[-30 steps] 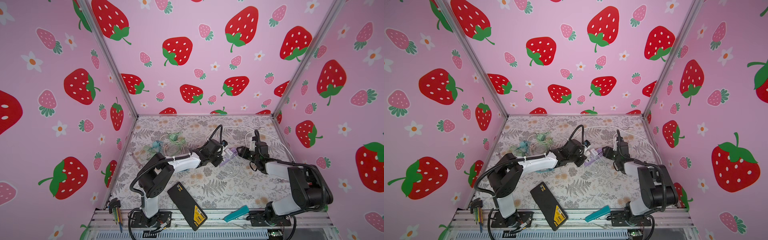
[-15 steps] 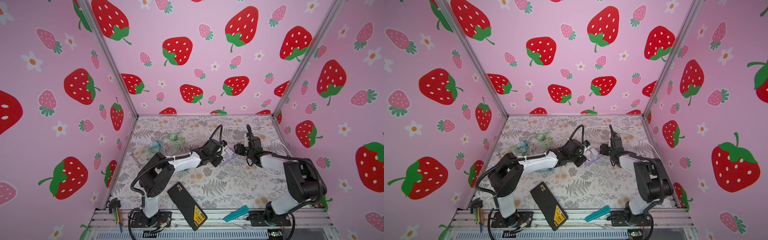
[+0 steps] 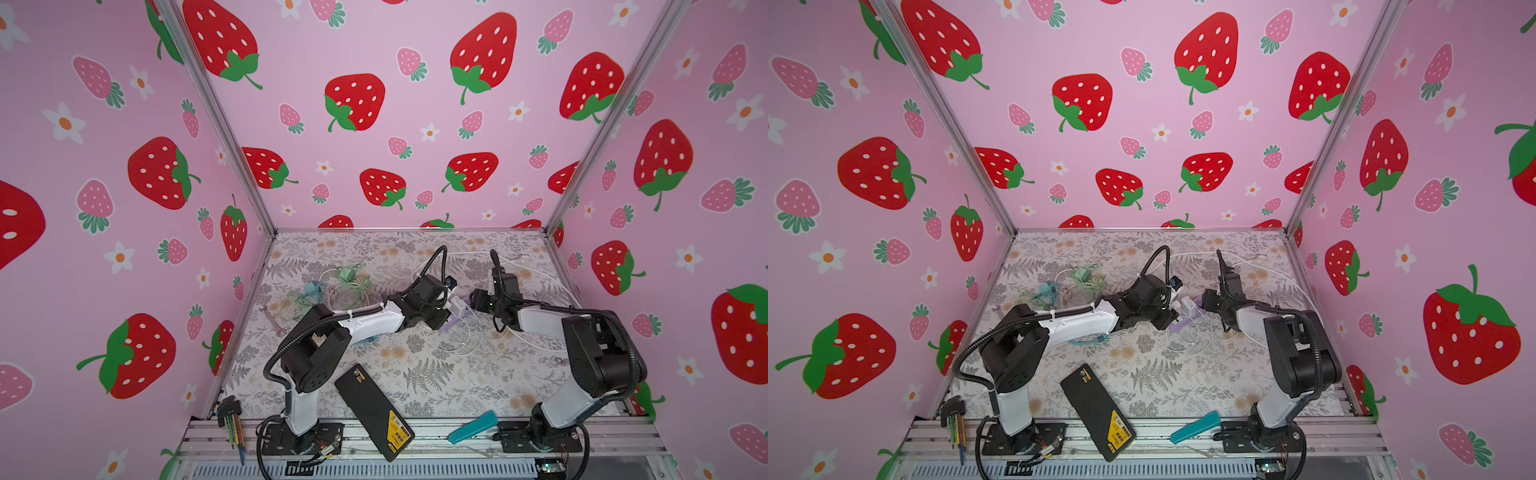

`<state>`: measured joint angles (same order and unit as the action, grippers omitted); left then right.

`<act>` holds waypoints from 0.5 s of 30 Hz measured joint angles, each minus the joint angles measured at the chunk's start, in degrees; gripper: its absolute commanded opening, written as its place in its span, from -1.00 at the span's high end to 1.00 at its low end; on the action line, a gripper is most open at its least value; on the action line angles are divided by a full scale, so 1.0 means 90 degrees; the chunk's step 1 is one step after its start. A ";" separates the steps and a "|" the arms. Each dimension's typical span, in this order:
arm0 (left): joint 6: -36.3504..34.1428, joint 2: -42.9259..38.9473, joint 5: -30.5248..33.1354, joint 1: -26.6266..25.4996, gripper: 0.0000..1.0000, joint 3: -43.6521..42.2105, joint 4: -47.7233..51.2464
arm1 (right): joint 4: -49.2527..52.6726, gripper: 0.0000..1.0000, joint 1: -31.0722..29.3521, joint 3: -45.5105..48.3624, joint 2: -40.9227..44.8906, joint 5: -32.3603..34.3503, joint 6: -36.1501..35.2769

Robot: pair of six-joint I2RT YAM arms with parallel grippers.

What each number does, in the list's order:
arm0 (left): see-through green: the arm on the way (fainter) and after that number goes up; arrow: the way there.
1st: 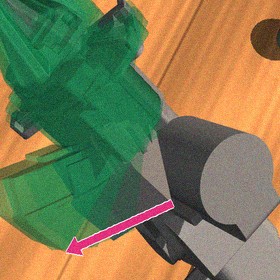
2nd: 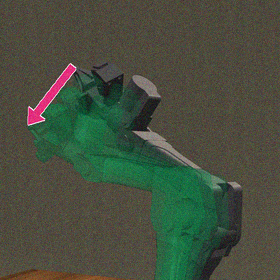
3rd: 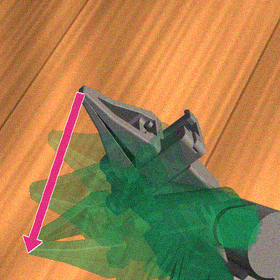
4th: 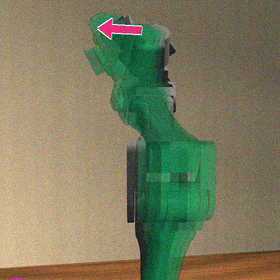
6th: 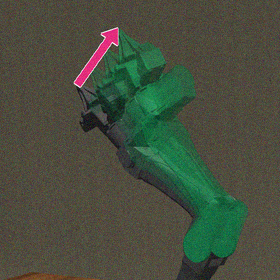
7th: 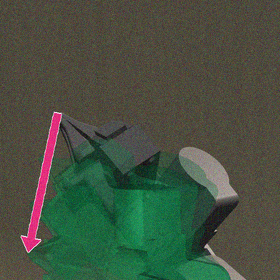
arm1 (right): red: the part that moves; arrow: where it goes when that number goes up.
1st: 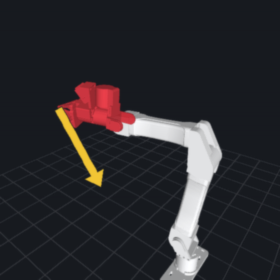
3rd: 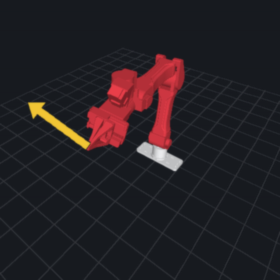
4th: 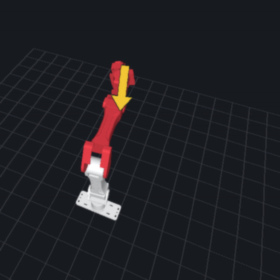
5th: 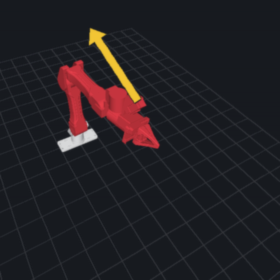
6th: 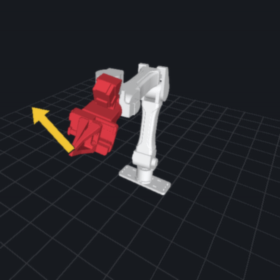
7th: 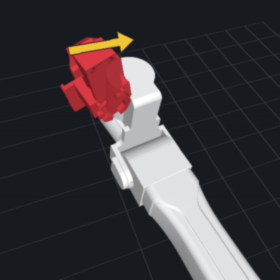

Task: Pull the plug off the socket
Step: 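Grasp the purple power strip with the right gripper while left holds the charger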

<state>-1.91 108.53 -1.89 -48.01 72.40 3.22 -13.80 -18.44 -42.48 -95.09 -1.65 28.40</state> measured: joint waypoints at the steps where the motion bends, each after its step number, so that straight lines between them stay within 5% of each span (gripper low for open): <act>1: 0.0000 0.0019 0.0000 0.0000 -0.18 0.0027 0.0007 | 0.0005 -0.28 -0.0007 -0.0002 0.0000 0.0002 0.0000; 15: 0.0046 0.0294 0.0000 0.0007 -0.08 0.0396 0.0056 | 0.0119 -0.26 -0.0180 -0.0063 -0.0024 -0.0092 -0.0007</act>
<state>-1.50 111.18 -1.89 -47.94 75.96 3.73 -12.73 -20.05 -43.05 -95.31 -2.48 28.34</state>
